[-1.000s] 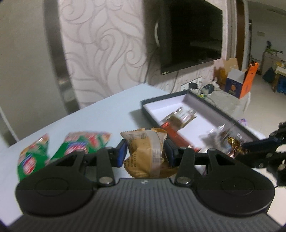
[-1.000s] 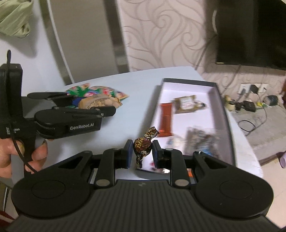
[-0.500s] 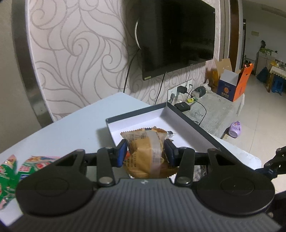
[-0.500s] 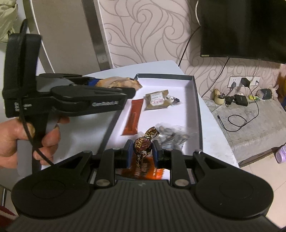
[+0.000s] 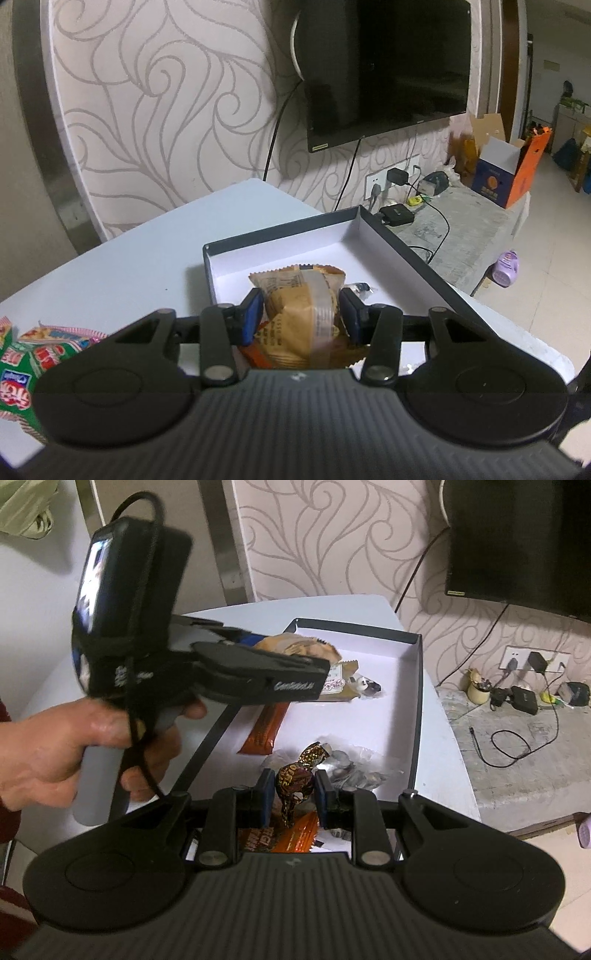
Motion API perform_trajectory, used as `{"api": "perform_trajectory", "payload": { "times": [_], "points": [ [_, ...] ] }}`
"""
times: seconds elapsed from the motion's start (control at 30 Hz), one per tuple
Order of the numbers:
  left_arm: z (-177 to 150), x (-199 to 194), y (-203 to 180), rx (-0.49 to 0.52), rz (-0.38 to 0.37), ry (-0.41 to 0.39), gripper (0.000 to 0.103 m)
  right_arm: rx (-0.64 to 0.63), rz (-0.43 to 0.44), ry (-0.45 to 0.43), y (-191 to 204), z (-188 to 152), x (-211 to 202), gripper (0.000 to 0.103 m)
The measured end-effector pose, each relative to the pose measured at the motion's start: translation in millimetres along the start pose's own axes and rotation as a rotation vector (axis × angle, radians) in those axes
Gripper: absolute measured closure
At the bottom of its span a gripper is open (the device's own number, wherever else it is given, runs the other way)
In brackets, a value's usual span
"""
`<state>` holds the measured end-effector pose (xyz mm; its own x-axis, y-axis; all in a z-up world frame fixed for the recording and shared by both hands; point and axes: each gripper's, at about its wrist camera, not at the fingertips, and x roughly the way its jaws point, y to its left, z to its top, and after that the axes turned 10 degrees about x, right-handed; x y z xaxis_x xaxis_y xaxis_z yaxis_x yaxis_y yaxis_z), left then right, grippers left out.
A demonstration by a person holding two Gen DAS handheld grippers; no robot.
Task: Organize snacks
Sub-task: 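Carry the bun with the left gripper while the right carries the chocolate over the box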
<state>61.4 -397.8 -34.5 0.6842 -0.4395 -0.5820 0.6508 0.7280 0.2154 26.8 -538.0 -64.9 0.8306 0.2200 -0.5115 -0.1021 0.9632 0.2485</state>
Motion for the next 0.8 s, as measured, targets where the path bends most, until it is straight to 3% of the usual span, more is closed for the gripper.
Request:
{"api": "perform_trajectory", "payload": {
  "times": [0.23,0.8],
  "points": [
    [3.4,9.4,1.0,0.039,-0.022,0.008,0.054,0.006,0.020,0.003,0.2,2.3,6.4,0.076],
    [2.0,17.9,6.5,0.099,-0.107,0.008,0.054,0.109,-0.084,0.011,23.0,-10.1,9.1,0.076]
  ]
}}
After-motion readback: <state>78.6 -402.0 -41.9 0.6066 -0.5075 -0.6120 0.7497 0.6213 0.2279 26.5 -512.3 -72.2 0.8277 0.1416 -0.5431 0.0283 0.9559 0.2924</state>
